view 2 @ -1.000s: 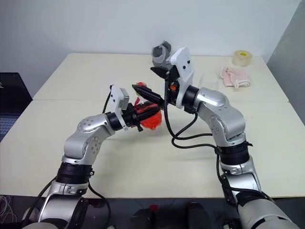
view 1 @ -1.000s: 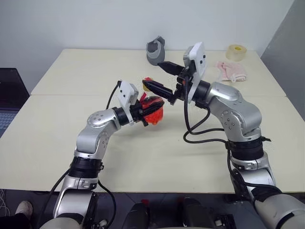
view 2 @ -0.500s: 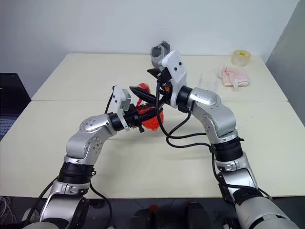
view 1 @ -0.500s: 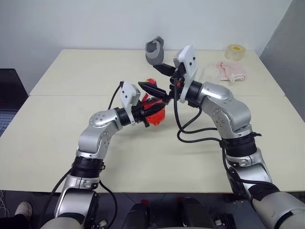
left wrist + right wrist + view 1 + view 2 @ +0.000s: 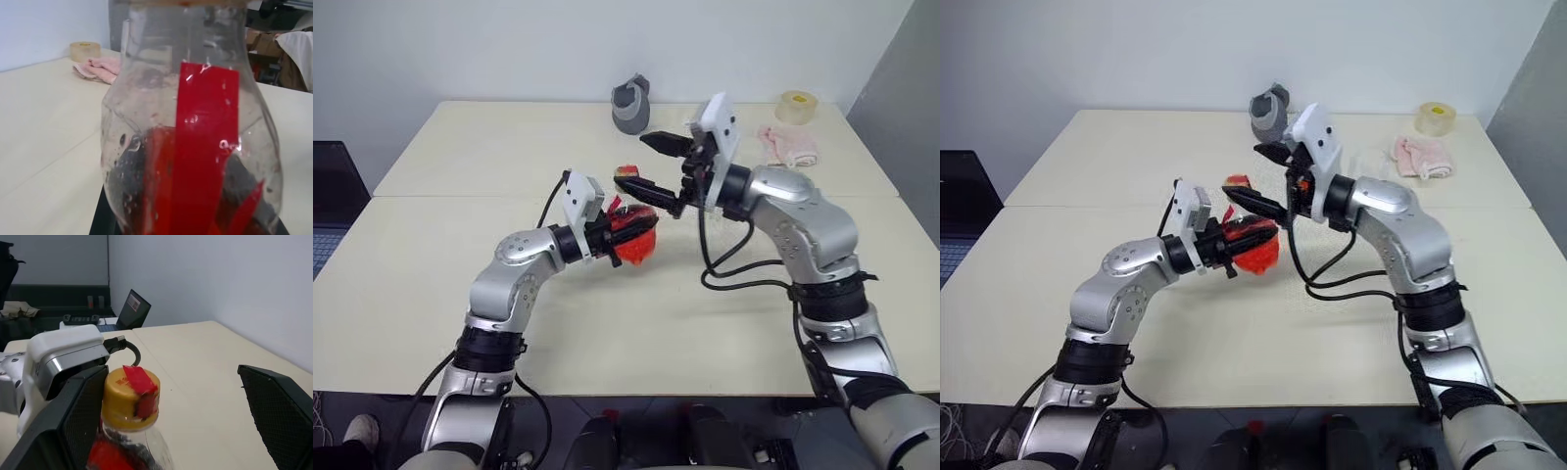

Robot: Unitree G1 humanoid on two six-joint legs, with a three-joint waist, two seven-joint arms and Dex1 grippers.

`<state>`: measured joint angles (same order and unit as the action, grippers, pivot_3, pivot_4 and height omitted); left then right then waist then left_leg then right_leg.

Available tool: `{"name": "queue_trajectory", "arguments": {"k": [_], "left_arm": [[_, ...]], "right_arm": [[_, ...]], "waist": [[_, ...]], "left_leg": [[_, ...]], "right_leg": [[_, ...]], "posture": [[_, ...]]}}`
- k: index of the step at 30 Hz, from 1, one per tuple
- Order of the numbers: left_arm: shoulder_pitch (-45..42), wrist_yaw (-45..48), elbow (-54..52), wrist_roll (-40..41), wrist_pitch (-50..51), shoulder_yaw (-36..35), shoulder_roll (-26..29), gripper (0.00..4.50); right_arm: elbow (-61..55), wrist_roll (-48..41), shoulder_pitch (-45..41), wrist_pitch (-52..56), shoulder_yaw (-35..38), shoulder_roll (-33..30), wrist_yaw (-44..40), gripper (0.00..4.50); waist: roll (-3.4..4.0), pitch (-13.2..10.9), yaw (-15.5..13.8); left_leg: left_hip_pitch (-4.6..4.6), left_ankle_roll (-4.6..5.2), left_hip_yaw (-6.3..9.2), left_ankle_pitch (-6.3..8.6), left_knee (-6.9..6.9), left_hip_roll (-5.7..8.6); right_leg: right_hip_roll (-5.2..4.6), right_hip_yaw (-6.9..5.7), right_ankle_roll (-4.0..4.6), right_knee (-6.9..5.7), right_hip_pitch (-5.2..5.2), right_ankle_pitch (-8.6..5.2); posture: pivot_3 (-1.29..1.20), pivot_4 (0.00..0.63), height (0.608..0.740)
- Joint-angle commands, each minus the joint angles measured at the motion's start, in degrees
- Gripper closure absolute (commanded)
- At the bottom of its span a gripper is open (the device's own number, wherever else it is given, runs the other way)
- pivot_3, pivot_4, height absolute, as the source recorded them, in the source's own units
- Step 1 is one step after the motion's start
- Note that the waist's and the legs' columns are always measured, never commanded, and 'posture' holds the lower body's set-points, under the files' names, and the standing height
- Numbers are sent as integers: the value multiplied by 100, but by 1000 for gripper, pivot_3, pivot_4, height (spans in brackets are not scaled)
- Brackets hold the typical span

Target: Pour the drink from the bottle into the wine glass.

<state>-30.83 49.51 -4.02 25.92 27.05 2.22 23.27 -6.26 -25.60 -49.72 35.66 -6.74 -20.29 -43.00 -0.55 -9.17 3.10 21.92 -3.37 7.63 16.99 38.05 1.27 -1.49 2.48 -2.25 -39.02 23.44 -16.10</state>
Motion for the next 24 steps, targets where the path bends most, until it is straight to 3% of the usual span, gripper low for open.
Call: {"name": "queue_trajectory", "arguments": {"k": [1, 6, 12, 24], "left_arm": [[12, 55, -697, 345, 56, -266, 141, 3514], [-108, 34, -579, 313, 2, -303, 213, 3514], [-178, 54, -507, 297, -16, -298, 195, 3514], [-219, 124, -313, 228, -105, -166, 93, 3514]], "right_arm": [[-199, -160, 162, 234, 549, -526, -102, 0], [-363, -291, 369, 265, 552, -816, -370, 0], [-645, -793, 411, 492, 556, -642, -592, 0], [-155, -392, -129, 45, 192, 435, 37, 0]], "waist": [[0, 0, -7], [-2, -1, -16], [-2, -2, 11], [-2, -2, 5]], "left_leg": [[-1, 1, 1, 0, 1, 0], [-3, 3, -5, 1, 0, 2], [-4, 3, -5, 2, -3, -2], [-3, -1, 2, -1, -1, 0]], "right_leg": [[0, -2, 0, 0, -2, 0], [2, 0, 0, 1, -5, 0], [12, 1, 0, 1, -5, 0], [10, -2, 0, 1, -3, 0]], "posture": [[0, 150, 740], [0, 150, 740], [0, 150, 740], [0, 150, 740]]}}
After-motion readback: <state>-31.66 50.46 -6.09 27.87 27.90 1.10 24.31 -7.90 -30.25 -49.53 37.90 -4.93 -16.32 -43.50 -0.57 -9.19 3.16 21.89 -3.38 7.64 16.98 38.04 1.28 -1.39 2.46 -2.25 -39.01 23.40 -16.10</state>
